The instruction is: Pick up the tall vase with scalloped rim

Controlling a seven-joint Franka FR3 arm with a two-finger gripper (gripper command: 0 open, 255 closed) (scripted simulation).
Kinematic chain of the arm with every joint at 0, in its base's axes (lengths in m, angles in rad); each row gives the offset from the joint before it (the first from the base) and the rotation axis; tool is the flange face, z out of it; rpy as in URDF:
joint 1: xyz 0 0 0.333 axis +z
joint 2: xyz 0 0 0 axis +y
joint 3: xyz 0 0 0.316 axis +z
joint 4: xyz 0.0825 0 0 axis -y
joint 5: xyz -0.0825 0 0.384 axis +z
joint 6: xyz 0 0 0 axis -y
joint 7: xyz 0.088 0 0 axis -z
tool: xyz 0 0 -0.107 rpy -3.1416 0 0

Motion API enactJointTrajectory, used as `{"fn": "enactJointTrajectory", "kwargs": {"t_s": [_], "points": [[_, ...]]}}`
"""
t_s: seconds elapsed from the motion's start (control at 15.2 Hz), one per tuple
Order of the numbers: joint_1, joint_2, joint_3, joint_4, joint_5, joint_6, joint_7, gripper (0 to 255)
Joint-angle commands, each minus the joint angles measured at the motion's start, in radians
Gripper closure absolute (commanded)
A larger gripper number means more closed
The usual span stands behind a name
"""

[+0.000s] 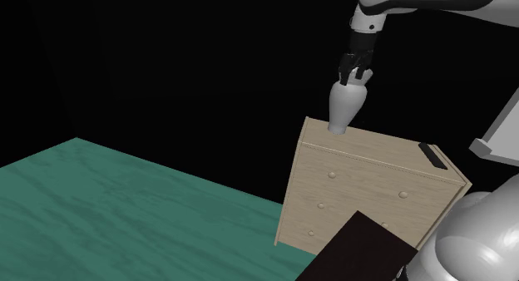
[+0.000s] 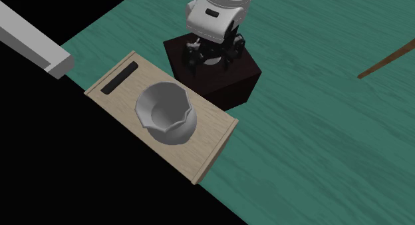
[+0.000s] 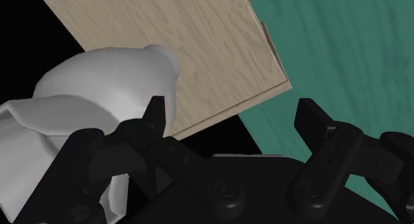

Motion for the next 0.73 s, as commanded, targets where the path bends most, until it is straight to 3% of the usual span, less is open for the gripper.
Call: {"fn": "enactJointTrajectory", "kwargs": {"t_s": [0.0, 0.4, 0.66], "points": [[-0.011, 0.060, -0.020, 0.073, -0.019, 0.001, -0.035, 0], [-0.043, 0.252, -0.067, 0.329, -0.047, -0.018, -0.127, 0], [-0.044, 0.242, -0.067, 0.278, -0.053, 0.024, -0.118, 0]]}}
